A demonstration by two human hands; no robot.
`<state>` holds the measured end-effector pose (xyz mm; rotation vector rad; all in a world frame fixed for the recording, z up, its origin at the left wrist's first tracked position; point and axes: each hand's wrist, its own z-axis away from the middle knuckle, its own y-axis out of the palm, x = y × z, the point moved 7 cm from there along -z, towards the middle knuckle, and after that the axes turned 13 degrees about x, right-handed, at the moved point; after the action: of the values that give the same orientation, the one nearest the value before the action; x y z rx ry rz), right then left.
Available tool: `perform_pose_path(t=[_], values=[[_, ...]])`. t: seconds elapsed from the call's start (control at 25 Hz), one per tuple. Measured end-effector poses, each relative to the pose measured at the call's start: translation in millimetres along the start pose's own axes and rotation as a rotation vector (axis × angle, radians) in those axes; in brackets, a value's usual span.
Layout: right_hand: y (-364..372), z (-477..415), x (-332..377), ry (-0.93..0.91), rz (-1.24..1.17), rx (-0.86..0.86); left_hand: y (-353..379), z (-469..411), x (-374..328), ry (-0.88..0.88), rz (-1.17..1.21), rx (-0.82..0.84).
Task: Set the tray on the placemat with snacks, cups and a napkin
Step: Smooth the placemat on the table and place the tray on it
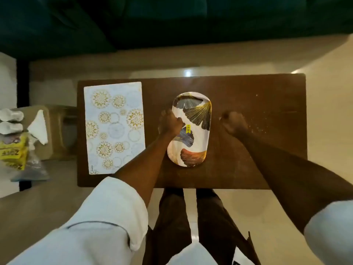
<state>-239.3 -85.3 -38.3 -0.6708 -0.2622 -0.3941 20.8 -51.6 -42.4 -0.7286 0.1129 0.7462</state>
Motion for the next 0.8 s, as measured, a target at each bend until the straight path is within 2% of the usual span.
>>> perform_pose_path(t=[0.08, 0.2, 0.4, 0.68, 0.8], values=[[27, -17, -13, 0.022, -0.094, 0.095, 8, -18, 19, -0.106, 0.066, 0.006], [73, -36, -31, 0.184, -0.209, 0.201, 27, -45, 48, -0.156, 0.153, -0.014], [86, -64, -34, 0.234, -0.397, 0.113, 42, -56, 54, -0.118, 0.274, -0.057], [99, -70, -40, 0.231, -0.526, 0.09, 46, -52, 72, -0.174, 0.253, -0.084], [103, -64, -41, 0.21, -0.607, 0.044, 46, -53, 78, -0.136, 0.248, -0.067]])
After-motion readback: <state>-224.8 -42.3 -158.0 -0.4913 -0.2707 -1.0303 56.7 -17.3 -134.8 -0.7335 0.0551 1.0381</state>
